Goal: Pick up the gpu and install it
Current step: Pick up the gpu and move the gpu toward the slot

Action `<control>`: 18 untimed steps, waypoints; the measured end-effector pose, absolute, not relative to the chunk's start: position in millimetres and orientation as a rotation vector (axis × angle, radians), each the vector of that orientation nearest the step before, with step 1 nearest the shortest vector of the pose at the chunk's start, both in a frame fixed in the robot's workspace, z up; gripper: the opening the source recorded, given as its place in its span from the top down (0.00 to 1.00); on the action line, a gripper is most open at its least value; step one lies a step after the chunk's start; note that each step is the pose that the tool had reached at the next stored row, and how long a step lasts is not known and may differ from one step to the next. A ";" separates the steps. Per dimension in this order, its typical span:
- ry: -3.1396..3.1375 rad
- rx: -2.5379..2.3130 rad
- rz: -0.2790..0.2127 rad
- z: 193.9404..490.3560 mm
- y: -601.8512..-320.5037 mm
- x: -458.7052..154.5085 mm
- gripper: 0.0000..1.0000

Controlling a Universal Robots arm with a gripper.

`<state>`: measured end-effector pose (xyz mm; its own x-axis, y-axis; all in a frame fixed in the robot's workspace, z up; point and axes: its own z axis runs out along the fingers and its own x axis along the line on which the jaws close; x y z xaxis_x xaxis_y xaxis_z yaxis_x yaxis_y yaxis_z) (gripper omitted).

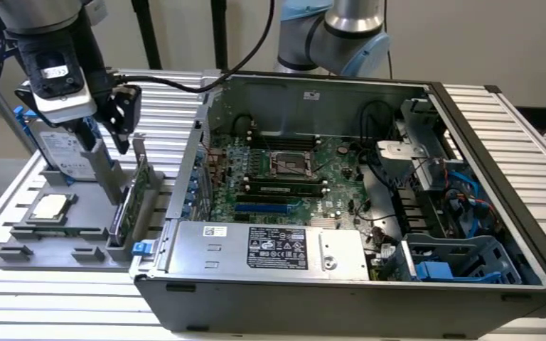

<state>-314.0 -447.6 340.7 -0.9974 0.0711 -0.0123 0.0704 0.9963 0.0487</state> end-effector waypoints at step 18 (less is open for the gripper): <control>3.125 0.110 0.076 307.9 -458.1 -312.2 0.00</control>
<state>-312.2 -458.1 307.9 -0.9974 0.0709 -0.0124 0.0703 0.9963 0.0487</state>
